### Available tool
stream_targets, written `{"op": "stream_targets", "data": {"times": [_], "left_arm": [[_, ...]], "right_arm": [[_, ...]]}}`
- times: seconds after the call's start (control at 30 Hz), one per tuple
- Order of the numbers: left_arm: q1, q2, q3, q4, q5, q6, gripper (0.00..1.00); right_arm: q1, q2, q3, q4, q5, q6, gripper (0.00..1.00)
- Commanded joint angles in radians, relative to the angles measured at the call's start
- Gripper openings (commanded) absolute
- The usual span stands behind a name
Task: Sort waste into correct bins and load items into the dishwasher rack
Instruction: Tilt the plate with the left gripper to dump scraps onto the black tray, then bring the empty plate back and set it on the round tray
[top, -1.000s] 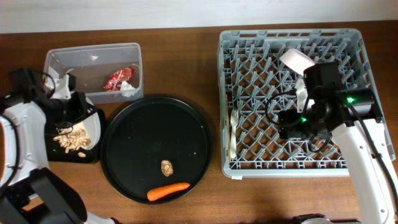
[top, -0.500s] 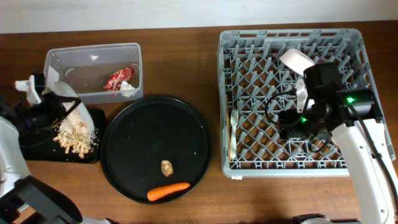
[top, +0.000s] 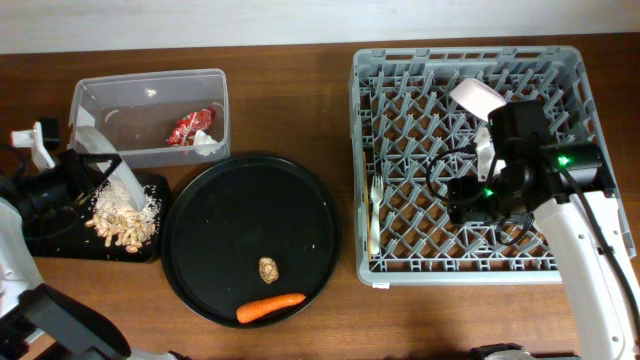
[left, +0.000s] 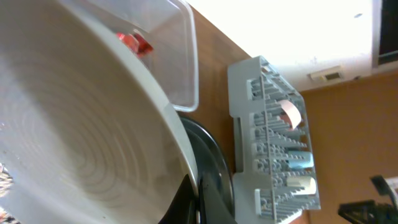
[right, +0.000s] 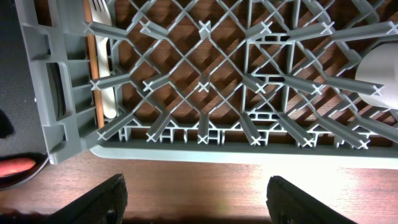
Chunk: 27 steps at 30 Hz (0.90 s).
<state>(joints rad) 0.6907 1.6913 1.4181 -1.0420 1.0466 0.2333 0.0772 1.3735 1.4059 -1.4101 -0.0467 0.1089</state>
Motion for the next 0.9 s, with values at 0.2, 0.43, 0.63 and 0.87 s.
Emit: {"op": "stream_targets", "data": {"times": [0.2, 0.43, 0.63, 0.87], "left_arm": [[0.009, -0.029, 0.024, -0.04, 0.044, -0.01, 0.0], [0.006, -0.039, 0.024, -0.037, 0.112, 0.051, 0.0], [-0.002, -0.052, 0.024, -0.039, 0.064, 0.022, 0.0], [-0.023, -0.061, 0.024, -0.068, 0.046, 0.085, 0.0]], "right_arm": [[-0.006, -0.004, -0.005, -0.008, -0.006, 0.008, 0.75], [-0.006, -0.004, -0.005, -0.012, -0.005, 0.008, 0.75], [-0.006, -0.004, -0.005, -0.012, -0.005, 0.008, 0.75], [-0.006, -0.004, -0.005, -0.011, -0.001, 0.007, 0.75]]}}
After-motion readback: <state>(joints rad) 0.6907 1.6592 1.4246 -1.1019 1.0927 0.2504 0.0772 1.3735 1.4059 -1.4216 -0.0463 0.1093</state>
